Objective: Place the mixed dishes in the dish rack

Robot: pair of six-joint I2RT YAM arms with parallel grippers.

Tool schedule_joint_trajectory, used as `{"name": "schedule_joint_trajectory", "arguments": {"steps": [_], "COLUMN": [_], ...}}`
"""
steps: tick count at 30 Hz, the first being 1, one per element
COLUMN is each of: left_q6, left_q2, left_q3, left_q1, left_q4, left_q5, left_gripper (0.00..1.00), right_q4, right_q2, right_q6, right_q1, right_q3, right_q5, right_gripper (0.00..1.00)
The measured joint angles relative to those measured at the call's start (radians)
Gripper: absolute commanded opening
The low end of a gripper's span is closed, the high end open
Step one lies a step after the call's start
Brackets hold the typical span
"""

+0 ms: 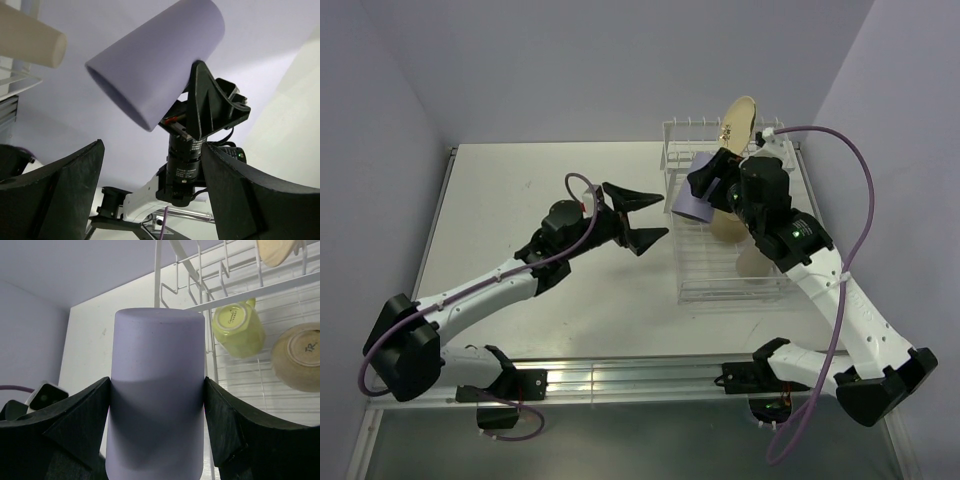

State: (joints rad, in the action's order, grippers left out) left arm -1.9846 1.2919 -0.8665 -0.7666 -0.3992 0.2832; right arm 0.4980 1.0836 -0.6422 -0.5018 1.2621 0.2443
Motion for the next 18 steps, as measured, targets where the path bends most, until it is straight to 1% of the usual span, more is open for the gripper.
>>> {"name": "schedule_joint_trajectory", "arguments": {"steps": [6, 11, 18], "left_q6": [0.000, 0.000, -0.003], "left_q2": [0.082, 0.132, 0.172], "left_q3": [-0.046, -0.091, -0.110], "left_q1": [-0.013, -0.026, -0.039], "left_q4": [-0.117, -0.174, -0.225], "left_q5": [-0.043, -0.055, -0.073], "left_gripper": [0.83, 0.82, 0.78], "right_q4": [-0.034, -0.095, -0.192], "right_q2": [-0.036, -0.100, -0.192], "right_q6": [-0.034, -0.057, -0.087], "right_q1": [0.000, 0.000, 0.000], "right_q3": [-0.036, -0.097, -0.193], "right_q5": [-0.031, -0.050, -0.083], "right_gripper": [0.46, 0.46, 0.46]}}
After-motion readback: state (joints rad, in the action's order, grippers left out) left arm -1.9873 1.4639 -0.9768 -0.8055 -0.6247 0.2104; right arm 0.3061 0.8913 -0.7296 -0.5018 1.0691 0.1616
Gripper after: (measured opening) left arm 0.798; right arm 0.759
